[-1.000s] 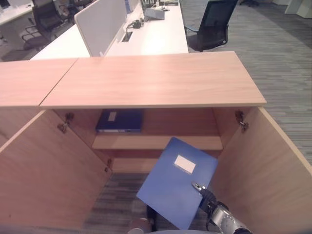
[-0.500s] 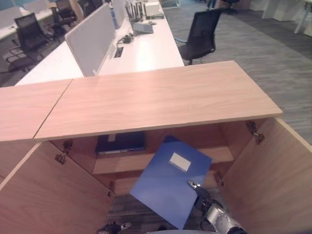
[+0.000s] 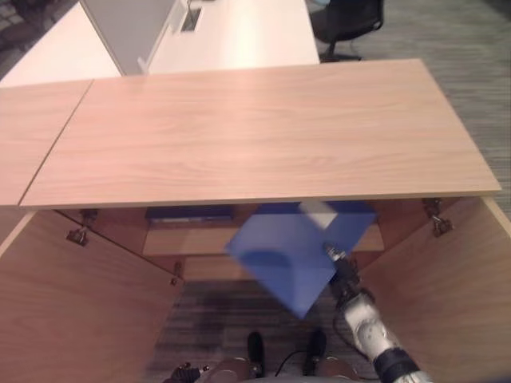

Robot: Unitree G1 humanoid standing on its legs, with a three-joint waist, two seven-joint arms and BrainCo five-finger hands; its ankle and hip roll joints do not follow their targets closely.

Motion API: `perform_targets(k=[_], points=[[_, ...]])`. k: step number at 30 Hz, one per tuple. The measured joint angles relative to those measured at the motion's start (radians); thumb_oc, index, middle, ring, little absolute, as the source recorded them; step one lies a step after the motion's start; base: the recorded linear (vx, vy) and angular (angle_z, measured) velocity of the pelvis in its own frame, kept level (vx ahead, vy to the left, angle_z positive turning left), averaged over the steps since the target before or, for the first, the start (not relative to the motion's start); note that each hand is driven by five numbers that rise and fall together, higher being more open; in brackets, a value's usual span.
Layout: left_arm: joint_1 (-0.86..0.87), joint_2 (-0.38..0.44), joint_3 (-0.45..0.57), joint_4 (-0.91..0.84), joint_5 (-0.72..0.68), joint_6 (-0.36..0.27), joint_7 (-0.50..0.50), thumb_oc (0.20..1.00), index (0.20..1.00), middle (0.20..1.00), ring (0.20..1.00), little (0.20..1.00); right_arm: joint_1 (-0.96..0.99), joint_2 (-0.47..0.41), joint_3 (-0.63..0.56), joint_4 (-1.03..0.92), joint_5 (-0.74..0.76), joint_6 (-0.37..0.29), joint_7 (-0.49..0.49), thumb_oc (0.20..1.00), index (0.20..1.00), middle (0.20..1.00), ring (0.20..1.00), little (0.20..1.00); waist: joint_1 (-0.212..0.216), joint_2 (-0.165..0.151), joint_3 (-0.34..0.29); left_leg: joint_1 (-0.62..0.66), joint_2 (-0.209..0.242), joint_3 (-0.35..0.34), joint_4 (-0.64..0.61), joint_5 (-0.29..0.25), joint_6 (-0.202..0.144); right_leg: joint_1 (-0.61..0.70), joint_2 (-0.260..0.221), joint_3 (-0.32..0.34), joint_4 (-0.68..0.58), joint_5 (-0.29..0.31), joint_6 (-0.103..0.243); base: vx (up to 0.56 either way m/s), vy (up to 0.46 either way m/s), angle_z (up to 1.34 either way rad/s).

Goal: Put the empty folder in the office cabinet

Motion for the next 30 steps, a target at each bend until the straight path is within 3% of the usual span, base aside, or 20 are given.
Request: perform_targets(k=[2,4,6,7,9,14,15,17,18,22,25,26,27,30], points=[[-0.014,0.002,-0.003,-0.028,0.001,-0.005,0.014,1.000,1.000,1.000,1.000,1.000,-0.100,0.001,-0.053,0.004,0.040,-0.059,-0.018,0.200,0.200,0.200,0.200,0.200,0.010,0.009,0.036,-0.074,0.010,-0.019,0.060,-0.002,-0.003,-0.046,0.002,-0.014,0.022,-0.003,-0.004,-0.28,-0.057,0.23],[-0.073,0.021,-0.037,-0.046,-0.005,-0.012,0.030,1.000,1.000,1.000,1.000,1.000,-0.247,0.001,-0.093,0.008,0.078,-0.120,-0.043,0.200,0.200,0.200,0.200,0.200,0.013,0.008,0.106,-0.237,0.012,-0.055,0.233,-0.014,-0.016,-0.158,-0.028,-0.021,0.129,-0.031,-0.020,-0.19,-0.004,0.33],[-0.144,0.022,-0.078,-0.047,-0.015,-0.013,0.033,1.000,1.000,1.000,1.000,1.000,-0.368,-0.024,-0.137,0.009,0.102,-0.159,-0.071,0.200,0.200,0.200,0.200,0.200,0.025,0.049,0.178,-0.362,0.013,-0.098,0.391,-0.056,-0.008,-0.250,-0.057,-0.047,0.271,-0.091,-0.060,-0.05,0.016,0.54],[-0.162,0.015,-0.096,-0.051,-0.020,-0.014,0.034,1.000,1.000,1.000,1.000,1.000,-0.409,-0.038,-0.150,0.005,0.117,-0.179,-0.089,0.200,0.200,0.200,0.200,0.200,0.035,0.083,0.203,-0.390,0.017,-0.127,0.429,-0.134,-0.015,-0.311,-0.078,-0.059,0.404,-0.166,-0.076,-0.06,0.002,0.53],[-0.162,0.031,-0.111,-0.066,-0.042,-0.013,0.035,1.000,1.000,1.000,1.000,1.000,-0.415,-0.022,-0.154,0.003,0.123,-0.199,-0.095,0.200,0.200,0.200,0.200,0.200,0.053,0.064,0.224,-0.445,0.000,-0.128,0.499,-0.159,-0.009,-0.377,-0.121,-0.051,0.532,-0.231,-0.069,-0.05,-0.005,0.36],[-0.150,0.037,-0.125,-0.087,-0.053,-0.009,0.034,1.000,1.000,1.000,1.000,1.000,-0.417,0.016,-0.146,-0.001,0.178,-0.222,-0.123,0.200,0.200,0.200,0.200,0.200,0.068,0.059,0.228,-0.642,-0.007,-0.144,0.779,-0.272,0.001,-0.551,-0.187,-0.024,0.795,-0.346,-0.109,-0.03,-0.017,0.13],[-0.149,0.042,-0.137,-0.109,-0.054,-0.009,0.035,1.000,1.000,1.000,1.000,1.000,-0.419,0.024,-0.150,-0.007,0.196,-0.242,-0.126,0.200,0.200,0.200,0.200,0.200,0.070,0.060,0.227,-0.712,-0.011,-0.141,0.879,-0.312,0.004,-0.618,-0.210,-0.002,0.894,-0.386,-0.118,-0.04,-0.040,0.05],[-0.150,0.043,-0.152,-0.134,-0.055,-0.010,0.038,1.000,1.000,1.000,1.000,1.000,-0.422,0.025,-0.158,-0.008,0.205,-0.261,-0.128,0.200,0.200,0.200,0.200,0.200,0.070,0.063,0.226,-0.764,-0.016,-0.142,0.940,-0.335,0.006,-0.669,-0.225,0.010,0.957,-0.410,-0.123,-0.02,-0.045,0.09],[-0.150,0.044,-0.157,-0.180,-0.077,-0.010,0.050,1.000,1.000,1.000,1.000,1.000,-0.422,0.035,-0.165,-0.020,0.234,-0.293,-0.152,0.200,0.200,0.200,0.200,0.200,0.070,0.067,0.225,-0.841,-0.019,-0.142,1.026,-0.361,0.010,-0.744,-0.243,0.029,1.045,-0.441,-0.134,-0.02,-0.044,0.09],[-0.137,0.037,-0.159,-0.229,-0.094,-0.002,0.066,1.000,1.000,1.000,1.000,1.000,-0.435,0.057,-0.158,-0.036,0.234,-0.347,-0.215,0.200,0.200,0.200,0.200,0.200,0.073,0.098,0.193,-0.957,-0.019,-0.152,1.149,-0.402,0.011,-0.857,-0.244,0.065,1.164,-0.491,-0.138,0.00,-0.059,0.06],[-0.135,0.044,-0.158,-0.248,-0.118,0.005,0.082,1.000,1.000,1.000,1.000,1.000,-0.522,0.049,-0.136,-0.024,0.225,-0.369,-0.281,0.200,0.200,0.200,0.200,0.200,0.079,0.099,0.187,-1.004,-0.017,-0.160,1.216,-0.419,0.009,-0.907,-0.254,0.074,1.236,-0.522,-0.158,0.02,-0.072,0.04],[-0.119,0.049,-0.162,-0.279,-0.132,0.004,0.091,1.000,1.000,1.000,1.000,1.000,-0.590,0.037,-0.160,0.029,0.231,-0.371,-0.313,0.200,0.200,0.200,0.200,0.200,0.090,0.101,0.171,-1.020,-0.019,-0.166,1.222,-0.419,0.009,-0.921,-0.249,0.074,1.258,-0.527,-0.147,0.02,-0.089,0.18],[-0.110,0.065,-0.184,-0.301,-0.133,0.001,0.099,1.000,1.000,1.000,1.000,1.000,-0.699,0.026,-0.203,0.116,0.234,-0.375,-0.345,0.200,0.200,0.200,0.200,0.200,0.095,0.103,0.160,-1.039,-0.022,-0.171,1.254,-0.425,0.009,-0.936,-0.255,0.079,1.286,-0.547,-0.166,0.02,-0.075,0.21],[-0.077,0.084,-0.201,-0.300,-0.133,0.008,0.101,1.000,1.000,1.000,1.000,1.000,-0.893,-0.046,-0.249,0.247,0.236,-0.412,-0.360,0.200,0.200,0.200,0.200,0.200,0.139,0.089,0.115,-1.049,-0.028,-0.183,1.246,-0.427,0.012,-0.946,-0.255,0.070,1.294,-0.567,-0.169,0.04,-0.069,0.18]])
